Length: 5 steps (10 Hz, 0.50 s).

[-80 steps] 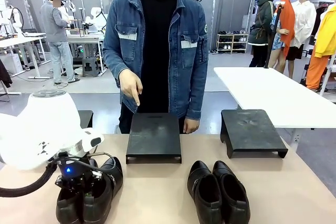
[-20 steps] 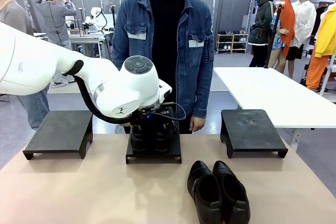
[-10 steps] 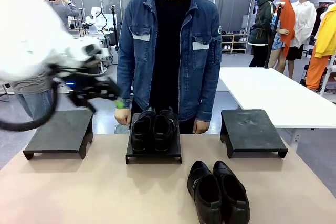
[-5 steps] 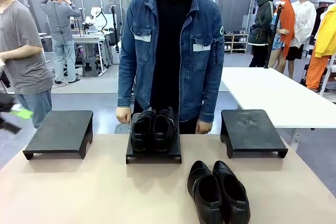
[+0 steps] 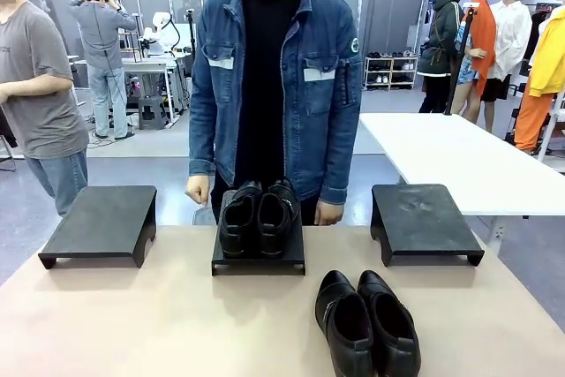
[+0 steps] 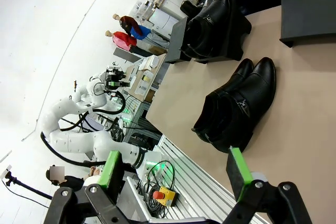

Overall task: Place the shoes on the stand as instructed by the person.
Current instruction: Pick up another pair of Shoes and place it on the Shoes Stand indicated by the person.

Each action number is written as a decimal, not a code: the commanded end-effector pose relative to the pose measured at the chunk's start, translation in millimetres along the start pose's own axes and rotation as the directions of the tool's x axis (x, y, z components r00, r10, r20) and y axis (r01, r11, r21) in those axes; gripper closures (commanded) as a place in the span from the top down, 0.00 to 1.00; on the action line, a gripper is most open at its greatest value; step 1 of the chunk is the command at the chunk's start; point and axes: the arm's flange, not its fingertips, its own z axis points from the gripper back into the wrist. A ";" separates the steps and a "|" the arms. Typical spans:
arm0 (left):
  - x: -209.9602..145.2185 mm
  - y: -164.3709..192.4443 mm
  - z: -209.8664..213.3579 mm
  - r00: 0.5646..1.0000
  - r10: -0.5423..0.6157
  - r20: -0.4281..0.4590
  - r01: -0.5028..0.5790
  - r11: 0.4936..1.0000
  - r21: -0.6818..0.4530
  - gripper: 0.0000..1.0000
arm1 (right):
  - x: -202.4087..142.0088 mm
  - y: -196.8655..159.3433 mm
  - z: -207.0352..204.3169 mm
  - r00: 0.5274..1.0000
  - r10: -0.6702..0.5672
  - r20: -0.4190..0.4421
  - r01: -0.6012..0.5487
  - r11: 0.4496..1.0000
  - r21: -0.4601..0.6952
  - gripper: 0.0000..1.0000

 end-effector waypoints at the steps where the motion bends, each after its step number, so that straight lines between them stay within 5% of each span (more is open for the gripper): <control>1: 10.0 33.6 10.3 1.000 0.022 -0.008 -0.023 0.996 -0.087 1.00 | -0.3 0.7 2.3 1.000 0.022 -0.001 -0.022 1.000 0.007 1.00; 5: -9.8 36.2 2.3 0.999 0.038 0.012 -0.037 0.996 -0.081 1.00 | -0.3 0.7 2.3 1.000 0.022 -0.001 -0.022 1.000 0.007 1.00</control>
